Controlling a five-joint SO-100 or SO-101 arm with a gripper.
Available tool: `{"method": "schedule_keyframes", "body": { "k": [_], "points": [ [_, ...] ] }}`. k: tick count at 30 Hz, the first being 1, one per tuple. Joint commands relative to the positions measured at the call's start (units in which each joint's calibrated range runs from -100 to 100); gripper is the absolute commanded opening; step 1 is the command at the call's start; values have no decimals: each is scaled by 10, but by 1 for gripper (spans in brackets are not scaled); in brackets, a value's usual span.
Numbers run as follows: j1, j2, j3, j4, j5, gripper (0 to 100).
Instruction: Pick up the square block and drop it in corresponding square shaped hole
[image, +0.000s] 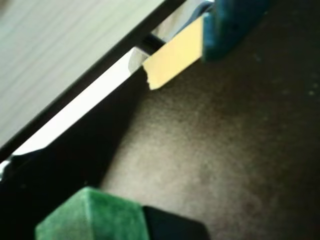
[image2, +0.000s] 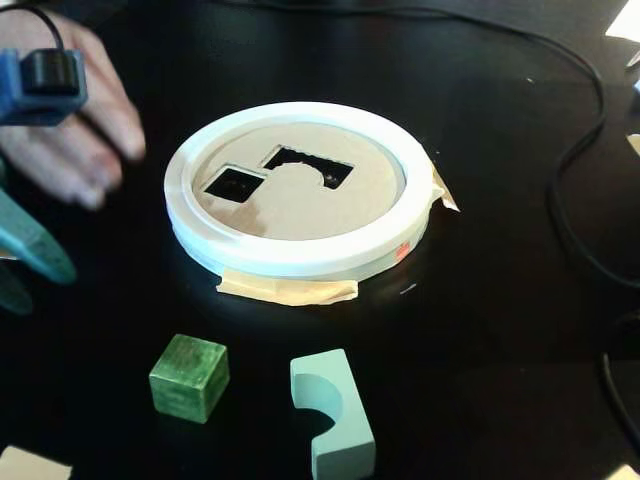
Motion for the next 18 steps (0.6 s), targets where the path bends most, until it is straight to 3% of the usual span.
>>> {"method": "schedule_keyframes", "body": {
  "k": [1,18],
  "points": [
    [-5,-4,33,-4,2,88],
    [10,-4,46,-14,2,86]
  ]
}}
